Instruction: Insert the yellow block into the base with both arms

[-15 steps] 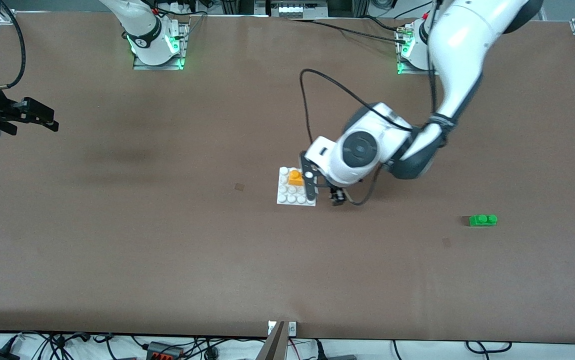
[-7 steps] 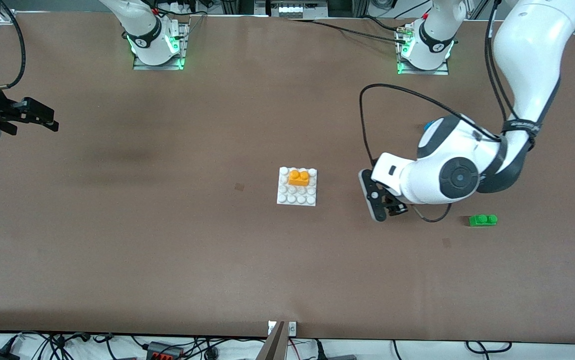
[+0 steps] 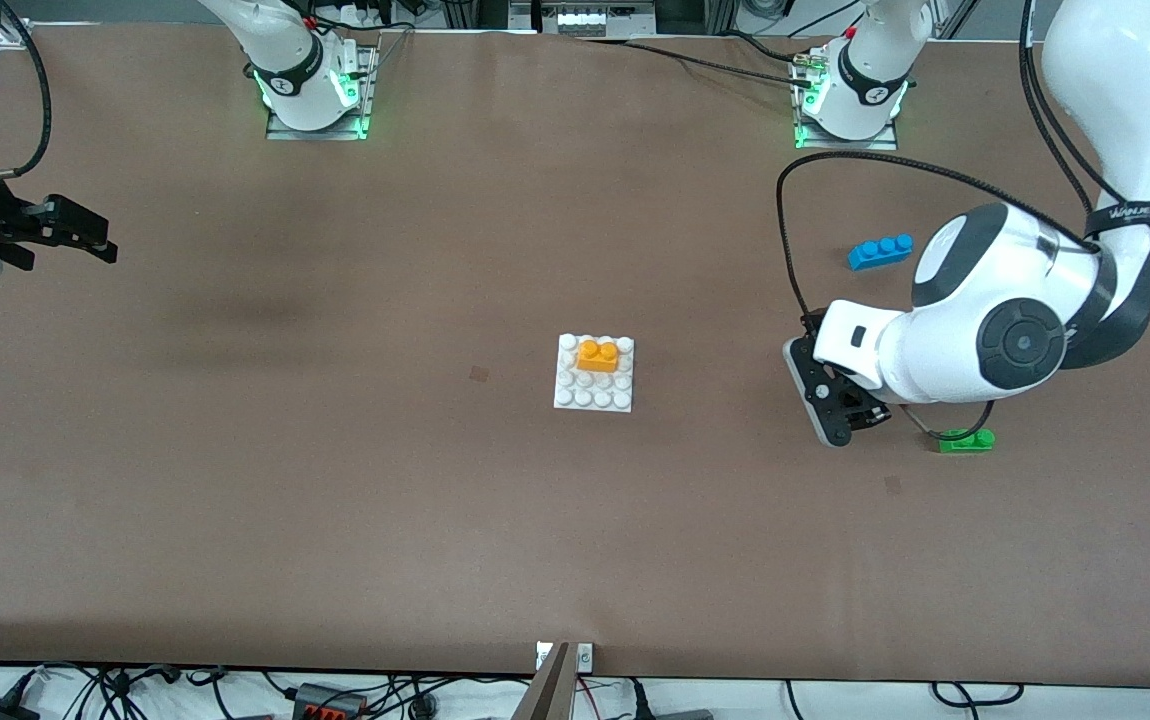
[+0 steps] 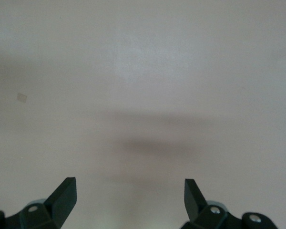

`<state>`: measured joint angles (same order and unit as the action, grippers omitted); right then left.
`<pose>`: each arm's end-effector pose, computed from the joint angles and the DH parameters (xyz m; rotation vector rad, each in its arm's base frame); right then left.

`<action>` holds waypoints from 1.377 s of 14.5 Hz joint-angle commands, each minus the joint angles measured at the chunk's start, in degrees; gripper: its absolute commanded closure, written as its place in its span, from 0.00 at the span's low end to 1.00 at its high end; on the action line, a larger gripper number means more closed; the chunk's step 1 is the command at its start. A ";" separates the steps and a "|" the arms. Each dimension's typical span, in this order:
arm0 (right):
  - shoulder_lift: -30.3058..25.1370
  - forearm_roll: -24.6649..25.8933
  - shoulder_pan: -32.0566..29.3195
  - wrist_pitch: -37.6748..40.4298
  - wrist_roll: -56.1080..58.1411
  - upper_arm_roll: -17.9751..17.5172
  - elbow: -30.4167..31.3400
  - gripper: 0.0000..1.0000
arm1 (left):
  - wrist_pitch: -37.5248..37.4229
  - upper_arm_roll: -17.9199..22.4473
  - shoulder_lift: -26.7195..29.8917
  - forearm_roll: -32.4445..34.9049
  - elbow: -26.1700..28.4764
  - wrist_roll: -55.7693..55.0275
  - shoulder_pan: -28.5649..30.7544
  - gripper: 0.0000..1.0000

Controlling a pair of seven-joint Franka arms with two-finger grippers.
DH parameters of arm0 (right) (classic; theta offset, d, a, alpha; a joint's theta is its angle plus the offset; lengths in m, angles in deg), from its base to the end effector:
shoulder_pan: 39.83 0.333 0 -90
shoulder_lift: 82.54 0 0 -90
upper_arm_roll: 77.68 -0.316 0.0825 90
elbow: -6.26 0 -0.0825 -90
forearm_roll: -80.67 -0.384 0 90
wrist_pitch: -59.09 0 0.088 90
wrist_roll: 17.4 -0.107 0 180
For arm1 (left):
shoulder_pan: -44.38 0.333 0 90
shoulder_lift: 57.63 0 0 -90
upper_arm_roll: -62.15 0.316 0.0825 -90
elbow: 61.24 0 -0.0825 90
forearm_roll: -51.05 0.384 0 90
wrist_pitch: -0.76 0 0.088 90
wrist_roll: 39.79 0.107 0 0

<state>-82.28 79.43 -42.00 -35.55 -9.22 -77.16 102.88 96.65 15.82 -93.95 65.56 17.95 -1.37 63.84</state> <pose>0.5583 -0.0241 0.5742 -3.1125 -0.1458 0.0575 0.6560 -0.1789 0.4122 2.4755 -1.5492 -0.1916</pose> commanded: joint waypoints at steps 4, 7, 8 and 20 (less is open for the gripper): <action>0.00 -0.17 0.24 0.95 0.43 0.09 -0.73 0.00 | 2.02 20.27 10.72 -23.97 1.66 -0.45 -3.45 0.00; 0.00 -0.17 0.24 0.95 0.43 0.09 -0.73 0.00 | 1.76 22.68 18.36 -22.70 5.17 -3.94 -4.34 0.00; 0.00 -0.17 0.24 0.95 0.43 0.17 -0.73 0.00 | 1.32 23.38 19.87 -22.08 5.61 -8.58 -4.34 0.00; 0.00 -0.17 0.24 0.95 0.43 0.09 -0.73 0.00 | -5.01 37.01 35.52 -21.99 13.97 -31.54 -10.05 0.00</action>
<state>-82.28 79.43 -41.98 -35.52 -9.22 -77.16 102.88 92.00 51.01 -60.29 43.58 29.57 -28.81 54.75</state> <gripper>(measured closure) 0.000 0.000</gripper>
